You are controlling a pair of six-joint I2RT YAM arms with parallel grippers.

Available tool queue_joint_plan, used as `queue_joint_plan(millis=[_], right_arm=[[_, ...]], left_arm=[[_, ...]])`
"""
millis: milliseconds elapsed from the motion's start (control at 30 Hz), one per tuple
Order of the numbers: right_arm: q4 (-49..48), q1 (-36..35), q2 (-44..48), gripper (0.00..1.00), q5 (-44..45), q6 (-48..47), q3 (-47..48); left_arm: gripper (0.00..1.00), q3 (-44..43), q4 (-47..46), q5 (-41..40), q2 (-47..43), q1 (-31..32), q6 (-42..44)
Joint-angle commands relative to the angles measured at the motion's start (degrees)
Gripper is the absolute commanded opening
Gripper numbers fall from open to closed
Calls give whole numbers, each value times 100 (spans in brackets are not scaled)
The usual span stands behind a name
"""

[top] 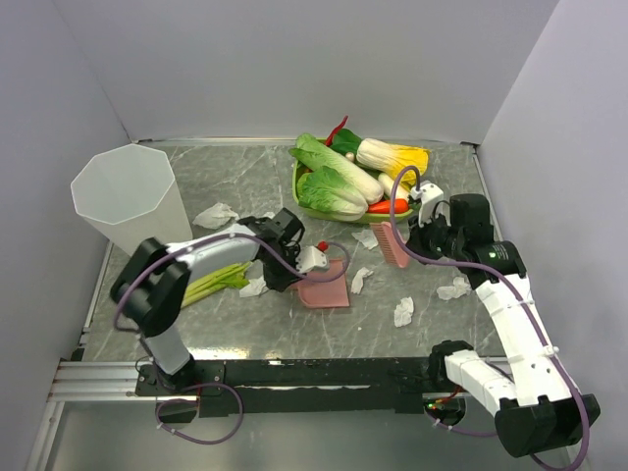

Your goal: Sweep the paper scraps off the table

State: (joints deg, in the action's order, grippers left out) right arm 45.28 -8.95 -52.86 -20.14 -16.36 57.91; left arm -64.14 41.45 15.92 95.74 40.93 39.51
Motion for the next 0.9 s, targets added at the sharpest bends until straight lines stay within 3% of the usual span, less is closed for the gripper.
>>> queue_joint_plan(millis=[0, 100, 167, 333, 600, 667, 800, 867], right_arm=[[130, 43, -49, 0, 221, -16, 396], [236, 77, -84, 0, 247, -165, 528], [262, 191, -32, 0, 483, -244, 537], [727, 552, 91, 0, 844, -508, 590], [1150, 1147, -22, 0, 2373, -579, 265], [1141, 1264, -66, 0, 2637, -614, 230], [966, 1431, -145, 0, 3340, -886, -129], [799, 1545, -259, 0, 3657, -1009, -297]], left_arm=[[32, -371, -374, -169, 638, 179, -1278], [48, -231, -786, -37, 648, 231, -1507], [53, -126, -1102, -54, 577, 240, -1752], [54, -11, -1218, -63, 472, 249, -1850], [49, 270, -1184, 60, 279, 249, -1753], [47, 323, -1095, 78, 191, 249, -1692], [1, 25, -587, 429, 234, 232, -1657], [1, -186, -261, 508, 234, 240, -1543]])
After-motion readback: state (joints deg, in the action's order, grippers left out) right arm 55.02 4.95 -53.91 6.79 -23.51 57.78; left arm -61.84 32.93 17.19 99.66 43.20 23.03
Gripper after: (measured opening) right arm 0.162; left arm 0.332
